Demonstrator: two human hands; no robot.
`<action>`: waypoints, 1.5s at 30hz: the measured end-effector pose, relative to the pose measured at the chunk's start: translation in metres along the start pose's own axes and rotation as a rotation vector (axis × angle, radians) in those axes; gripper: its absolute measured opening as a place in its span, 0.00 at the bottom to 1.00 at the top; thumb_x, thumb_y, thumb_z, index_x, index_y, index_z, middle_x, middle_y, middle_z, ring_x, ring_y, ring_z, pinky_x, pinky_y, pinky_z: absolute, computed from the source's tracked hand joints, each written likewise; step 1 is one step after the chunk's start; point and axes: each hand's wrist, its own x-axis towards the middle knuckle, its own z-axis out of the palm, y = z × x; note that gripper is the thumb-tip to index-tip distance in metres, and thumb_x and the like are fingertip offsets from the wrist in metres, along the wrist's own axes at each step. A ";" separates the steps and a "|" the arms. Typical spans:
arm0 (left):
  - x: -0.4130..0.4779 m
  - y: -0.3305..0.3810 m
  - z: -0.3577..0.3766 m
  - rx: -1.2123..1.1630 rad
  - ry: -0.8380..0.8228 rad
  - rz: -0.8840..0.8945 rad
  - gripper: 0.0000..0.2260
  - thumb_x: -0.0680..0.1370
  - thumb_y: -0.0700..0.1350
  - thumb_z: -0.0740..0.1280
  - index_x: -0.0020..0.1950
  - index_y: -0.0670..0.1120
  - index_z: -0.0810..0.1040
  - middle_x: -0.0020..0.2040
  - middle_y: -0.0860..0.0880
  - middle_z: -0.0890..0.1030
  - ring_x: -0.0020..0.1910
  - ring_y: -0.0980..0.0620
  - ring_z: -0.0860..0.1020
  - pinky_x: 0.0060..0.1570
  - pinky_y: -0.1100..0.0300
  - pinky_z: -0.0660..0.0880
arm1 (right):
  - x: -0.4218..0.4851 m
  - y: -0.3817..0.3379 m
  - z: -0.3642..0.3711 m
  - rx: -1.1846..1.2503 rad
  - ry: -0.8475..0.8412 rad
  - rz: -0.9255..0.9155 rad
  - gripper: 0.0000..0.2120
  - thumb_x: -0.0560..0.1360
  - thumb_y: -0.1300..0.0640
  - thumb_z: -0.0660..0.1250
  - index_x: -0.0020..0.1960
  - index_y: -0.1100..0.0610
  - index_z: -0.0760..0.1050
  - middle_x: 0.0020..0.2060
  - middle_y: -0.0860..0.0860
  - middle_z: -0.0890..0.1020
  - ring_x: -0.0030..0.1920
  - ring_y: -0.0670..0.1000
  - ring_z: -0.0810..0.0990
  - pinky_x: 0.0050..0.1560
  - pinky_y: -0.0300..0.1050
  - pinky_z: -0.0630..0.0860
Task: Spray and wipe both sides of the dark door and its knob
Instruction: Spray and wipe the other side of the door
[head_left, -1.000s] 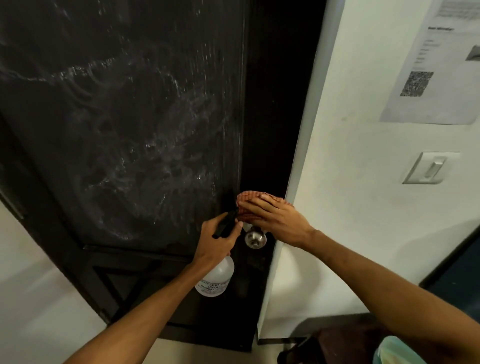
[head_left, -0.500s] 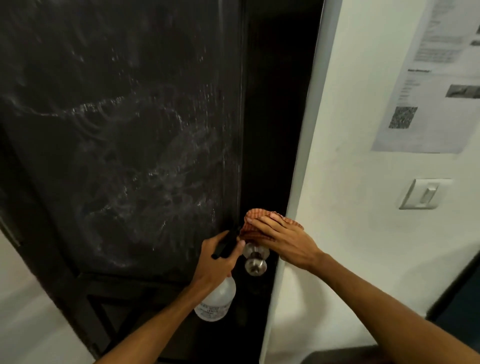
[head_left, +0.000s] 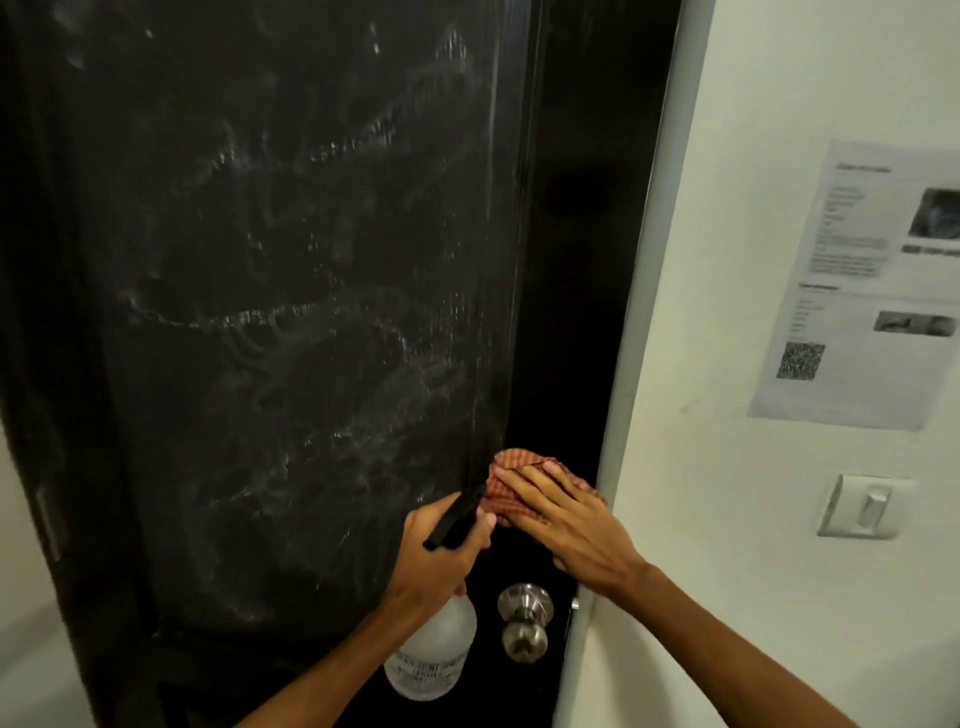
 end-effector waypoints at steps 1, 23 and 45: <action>-0.001 0.003 -0.003 -0.018 0.002 -0.031 0.08 0.81 0.41 0.73 0.42 0.42 0.81 0.35 0.40 0.82 0.22 0.49 0.75 0.20 0.57 0.72 | 0.012 0.009 -0.013 0.027 0.056 0.062 0.43 0.67 0.63 0.73 0.80 0.53 0.64 0.82 0.56 0.57 0.82 0.59 0.56 0.82 0.58 0.49; 0.168 0.278 -0.052 -0.093 -0.087 0.202 0.14 0.82 0.46 0.71 0.47 0.34 0.82 0.43 0.35 0.85 0.23 0.44 0.72 0.27 0.57 0.72 | 0.205 0.233 -0.205 0.002 0.358 0.406 0.28 0.81 0.48 0.51 0.81 0.47 0.62 0.83 0.51 0.55 0.83 0.54 0.49 0.82 0.59 0.47; 0.257 0.408 -0.141 -0.054 0.077 0.227 0.08 0.79 0.46 0.73 0.44 0.42 0.81 0.39 0.39 0.84 0.25 0.47 0.70 0.27 0.61 0.69 | 0.342 0.333 -0.315 -0.026 0.621 0.415 0.31 0.76 0.64 0.67 0.78 0.53 0.68 0.79 0.55 0.65 0.79 0.58 0.61 0.81 0.56 0.55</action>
